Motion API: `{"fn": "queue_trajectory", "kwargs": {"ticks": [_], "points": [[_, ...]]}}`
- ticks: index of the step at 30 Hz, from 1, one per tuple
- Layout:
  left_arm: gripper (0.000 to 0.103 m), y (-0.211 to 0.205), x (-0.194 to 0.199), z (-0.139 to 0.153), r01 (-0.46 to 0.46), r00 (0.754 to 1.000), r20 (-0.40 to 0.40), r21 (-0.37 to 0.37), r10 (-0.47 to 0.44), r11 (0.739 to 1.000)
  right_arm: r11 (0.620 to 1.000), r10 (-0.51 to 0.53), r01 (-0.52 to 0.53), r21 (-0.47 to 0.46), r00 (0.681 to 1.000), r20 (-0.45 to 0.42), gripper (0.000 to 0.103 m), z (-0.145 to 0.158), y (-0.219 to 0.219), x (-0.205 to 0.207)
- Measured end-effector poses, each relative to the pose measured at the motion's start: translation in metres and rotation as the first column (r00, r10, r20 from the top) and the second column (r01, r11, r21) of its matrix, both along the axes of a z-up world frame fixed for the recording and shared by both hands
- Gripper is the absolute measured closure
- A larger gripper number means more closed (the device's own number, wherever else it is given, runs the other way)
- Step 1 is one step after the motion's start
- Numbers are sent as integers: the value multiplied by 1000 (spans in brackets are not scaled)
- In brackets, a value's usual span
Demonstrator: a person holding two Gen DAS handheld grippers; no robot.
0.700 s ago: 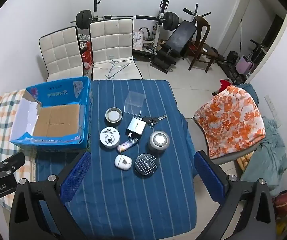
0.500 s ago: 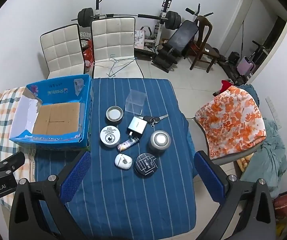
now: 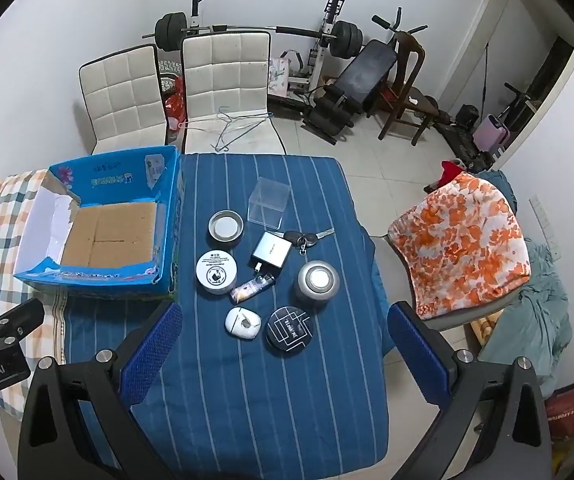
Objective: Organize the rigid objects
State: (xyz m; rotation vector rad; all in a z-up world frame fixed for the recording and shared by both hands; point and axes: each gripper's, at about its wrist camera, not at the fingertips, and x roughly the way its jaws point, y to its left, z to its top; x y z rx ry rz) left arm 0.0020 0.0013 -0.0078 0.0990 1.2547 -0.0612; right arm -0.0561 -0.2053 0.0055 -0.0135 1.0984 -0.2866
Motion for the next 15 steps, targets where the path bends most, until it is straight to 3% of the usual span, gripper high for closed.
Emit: {"fn": "queue_trajectory", "kwargs": {"ticks": [15], "points": [[0,-2,3,1,2,1000,0,0,-2,1000,1000,-2,2,-10,1000,9,0,2,1,0]]}}
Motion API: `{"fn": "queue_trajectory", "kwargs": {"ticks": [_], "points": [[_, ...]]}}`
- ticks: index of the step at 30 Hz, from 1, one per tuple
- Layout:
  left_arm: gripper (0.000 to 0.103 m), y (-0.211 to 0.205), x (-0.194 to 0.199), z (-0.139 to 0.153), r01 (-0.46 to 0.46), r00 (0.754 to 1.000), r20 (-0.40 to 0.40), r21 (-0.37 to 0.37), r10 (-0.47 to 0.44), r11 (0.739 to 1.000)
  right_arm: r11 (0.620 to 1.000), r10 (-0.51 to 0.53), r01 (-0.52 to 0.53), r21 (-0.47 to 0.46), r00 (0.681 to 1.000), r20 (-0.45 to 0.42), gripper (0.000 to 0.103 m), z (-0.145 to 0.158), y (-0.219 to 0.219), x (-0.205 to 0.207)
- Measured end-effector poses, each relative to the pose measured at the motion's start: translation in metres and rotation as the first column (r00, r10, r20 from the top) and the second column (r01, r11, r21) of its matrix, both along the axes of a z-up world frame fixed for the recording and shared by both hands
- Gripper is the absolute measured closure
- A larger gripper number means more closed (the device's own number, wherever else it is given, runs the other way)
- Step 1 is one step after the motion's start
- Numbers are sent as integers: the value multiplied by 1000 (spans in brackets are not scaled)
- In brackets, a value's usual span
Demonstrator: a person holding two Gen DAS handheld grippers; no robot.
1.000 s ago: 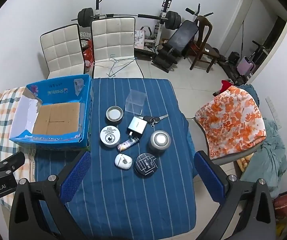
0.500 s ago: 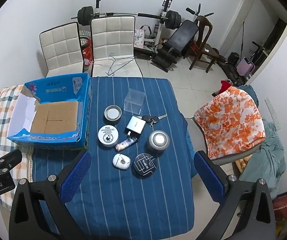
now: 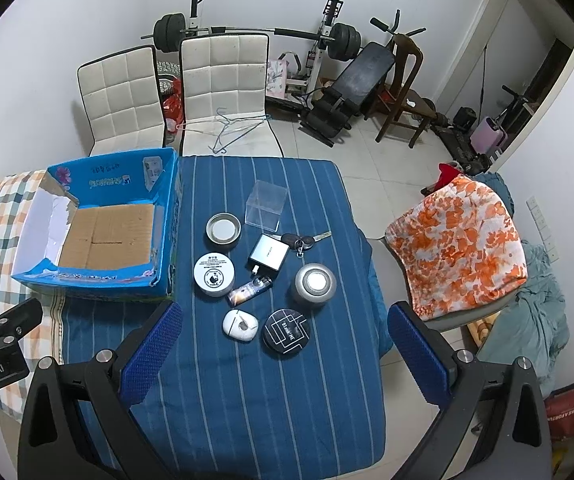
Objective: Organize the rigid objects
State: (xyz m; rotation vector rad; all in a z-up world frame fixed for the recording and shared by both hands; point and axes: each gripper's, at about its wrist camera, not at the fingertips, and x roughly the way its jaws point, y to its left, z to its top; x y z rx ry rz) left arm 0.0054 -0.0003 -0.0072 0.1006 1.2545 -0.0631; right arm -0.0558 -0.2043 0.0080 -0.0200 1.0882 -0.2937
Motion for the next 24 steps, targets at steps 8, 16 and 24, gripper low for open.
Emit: {"fn": "queue_trajectory", "kwargs": {"ticks": [8,16,24], "points": [[0,2,2,0,-4,1000,-3,-7,4,1000,1000,1,-1,-8,1000,-2,0,3,1,0],[0,10,-1,2,-16,1000,6,-11,16,1000,1000,3,-3,-13,1000,4,0,3,3,2],[0,14,-3,5,-24,1000,11,-13,24,1000,1000,13,-13,-12,1000,15,0,5,7,2]]}}
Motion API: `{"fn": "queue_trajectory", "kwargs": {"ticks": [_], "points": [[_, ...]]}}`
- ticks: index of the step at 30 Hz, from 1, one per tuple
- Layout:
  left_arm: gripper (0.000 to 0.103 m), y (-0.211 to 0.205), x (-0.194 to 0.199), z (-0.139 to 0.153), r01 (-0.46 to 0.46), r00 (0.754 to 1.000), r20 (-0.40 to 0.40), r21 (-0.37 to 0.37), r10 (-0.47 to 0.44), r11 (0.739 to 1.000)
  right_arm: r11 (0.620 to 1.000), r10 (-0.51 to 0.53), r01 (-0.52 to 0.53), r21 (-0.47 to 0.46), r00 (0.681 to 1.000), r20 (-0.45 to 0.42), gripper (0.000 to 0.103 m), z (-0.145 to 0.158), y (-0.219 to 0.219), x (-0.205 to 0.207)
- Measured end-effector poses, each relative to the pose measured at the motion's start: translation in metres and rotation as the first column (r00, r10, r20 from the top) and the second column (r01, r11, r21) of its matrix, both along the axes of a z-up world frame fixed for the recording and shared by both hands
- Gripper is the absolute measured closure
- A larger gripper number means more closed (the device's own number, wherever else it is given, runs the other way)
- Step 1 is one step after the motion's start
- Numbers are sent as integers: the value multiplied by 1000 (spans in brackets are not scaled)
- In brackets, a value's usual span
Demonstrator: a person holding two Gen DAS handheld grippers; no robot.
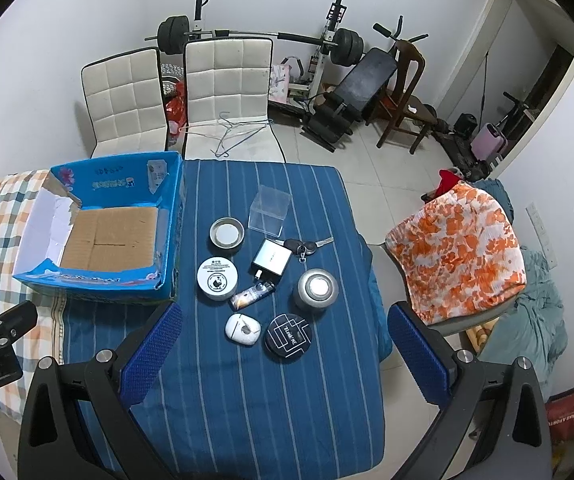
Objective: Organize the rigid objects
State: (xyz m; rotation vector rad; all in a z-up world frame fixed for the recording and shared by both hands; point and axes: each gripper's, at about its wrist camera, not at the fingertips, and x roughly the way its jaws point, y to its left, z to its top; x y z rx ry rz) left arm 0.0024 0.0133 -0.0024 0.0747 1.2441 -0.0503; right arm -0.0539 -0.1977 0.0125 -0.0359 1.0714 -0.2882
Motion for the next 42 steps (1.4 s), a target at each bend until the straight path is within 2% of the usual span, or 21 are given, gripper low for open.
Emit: {"fn": "queue_trajectory", "kwargs": {"ticks": [9,20,29,33,36,39,42], "points": [[0,2,1,2,1,1000,4,1,-1,1000,1000,1,-1,-3,1000,4,0,2,2,-1],[0,-1,-2,23,23,998,53,11,-23,1000,1000,-7,8,-6,999,38,0,19,1,-7],[0,-4,-5,24,23,998,60,16,-24,1000,1000,-7,6,15,999,38,0,20,-2,-7],[0,-7,1,21,29,998,52,-12,-28,1000,993,-60,61,98,998,-20,0,1,-29,5],[0,-19,15,11,69,997,45,-79,-66,994,984,-127,133,118,990,-56,0,-19,-59,16],[0,-45,38,-6,119,993,21,-117,-118,986,968,-191,204,145,976,-103,0,-47,-94,30],[0,-75,64,-28,159,987,-7,-123,-161,980,961,-227,247,126,962,-153,0,-85,-122,47]]}}
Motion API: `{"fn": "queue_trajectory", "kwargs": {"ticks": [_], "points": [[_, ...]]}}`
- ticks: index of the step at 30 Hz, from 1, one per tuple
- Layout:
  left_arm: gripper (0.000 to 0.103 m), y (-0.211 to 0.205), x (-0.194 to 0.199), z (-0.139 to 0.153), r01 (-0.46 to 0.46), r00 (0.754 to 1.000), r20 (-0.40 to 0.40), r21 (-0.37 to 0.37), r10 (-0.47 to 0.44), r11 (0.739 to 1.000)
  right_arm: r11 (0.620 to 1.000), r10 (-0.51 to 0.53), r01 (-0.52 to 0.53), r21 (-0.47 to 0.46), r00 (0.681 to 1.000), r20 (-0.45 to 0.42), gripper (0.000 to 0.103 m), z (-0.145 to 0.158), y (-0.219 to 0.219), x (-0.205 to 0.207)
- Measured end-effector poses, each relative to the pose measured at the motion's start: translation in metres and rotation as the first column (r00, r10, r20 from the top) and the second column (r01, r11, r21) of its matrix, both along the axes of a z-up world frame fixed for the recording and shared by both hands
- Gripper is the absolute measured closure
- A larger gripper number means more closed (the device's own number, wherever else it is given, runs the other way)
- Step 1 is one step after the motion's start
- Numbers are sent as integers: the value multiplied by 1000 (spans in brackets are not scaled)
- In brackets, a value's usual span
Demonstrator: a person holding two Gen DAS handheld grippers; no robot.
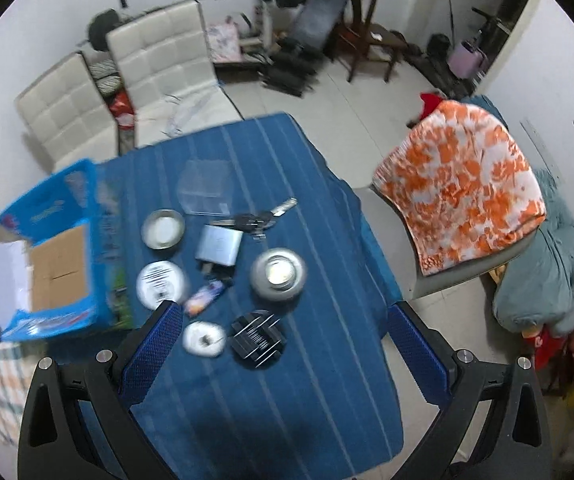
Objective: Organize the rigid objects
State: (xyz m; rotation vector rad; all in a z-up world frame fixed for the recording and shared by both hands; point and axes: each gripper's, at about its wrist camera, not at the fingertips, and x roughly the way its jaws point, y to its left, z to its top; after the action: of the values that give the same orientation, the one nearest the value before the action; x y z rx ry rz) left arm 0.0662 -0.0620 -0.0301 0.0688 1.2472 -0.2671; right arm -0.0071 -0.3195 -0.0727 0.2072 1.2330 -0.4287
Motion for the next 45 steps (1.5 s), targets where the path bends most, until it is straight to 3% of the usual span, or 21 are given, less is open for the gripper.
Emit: {"fn": "queue_trajectory", "kwargs": {"ticks": [6,10,13,14,17,18,22,30,36,37,38,41,45], "points": [[0,-61,51,-52,74,996,-62,28,-72,997,993,-81,92,76,987,-139,0,-106,-56,37],[0,-94,82,-89,111,988,-118,72,-102,991,956,-151,198,217,964,-217,0,-169,-79,55],[0,-108,96,-109,118,985,-142,106,-103,987,930,-162,232,286,955,-249,1,-199,-82,64],[0,-113,101,-115,120,983,-151,117,-101,986,923,-162,239,301,952,-260,2,-208,-82,66],[0,-123,109,-129,123,980,-171,141,-98,982,906,-161,259,334,942,-293,23,-229,-79,70],[0,-125,111,-134,123,979,-178,146,-96,982,903,-149,252,347,943,-298,25,-234,-77,72],[0,-136,123,-146,123,975,-204,155,-90,980,929,-102,194,314,953,-285,26,-235,-74,77],[0,-181,160,-166,162,964,-234,139,-127,977,938,-116,203,281,948,-297,27,-228,-98,75],[0,-220,183,-218,239,922,-348,165,-170,957,944,-127,208,257,945,-300,27,-227,-117,81],[10,-223,185,-231,245,914,-369,168,-170,955,946,-123,203,251,945,-302,27,-226,-118,83],[41,-223,185,-240,241,908,-385,161,-164,957,948,-120,199,247,946,-303,27,-225,-117,83],[41,-222,178,-243,227,921,-355,152,-161,962,955,-115,188,229,948,-298,27,-223,-121,88],[41,-212,168,-223,215,940,-294,122,-172,969,959,-99,166,229,955,-279,27,-212,-117,91]]}}
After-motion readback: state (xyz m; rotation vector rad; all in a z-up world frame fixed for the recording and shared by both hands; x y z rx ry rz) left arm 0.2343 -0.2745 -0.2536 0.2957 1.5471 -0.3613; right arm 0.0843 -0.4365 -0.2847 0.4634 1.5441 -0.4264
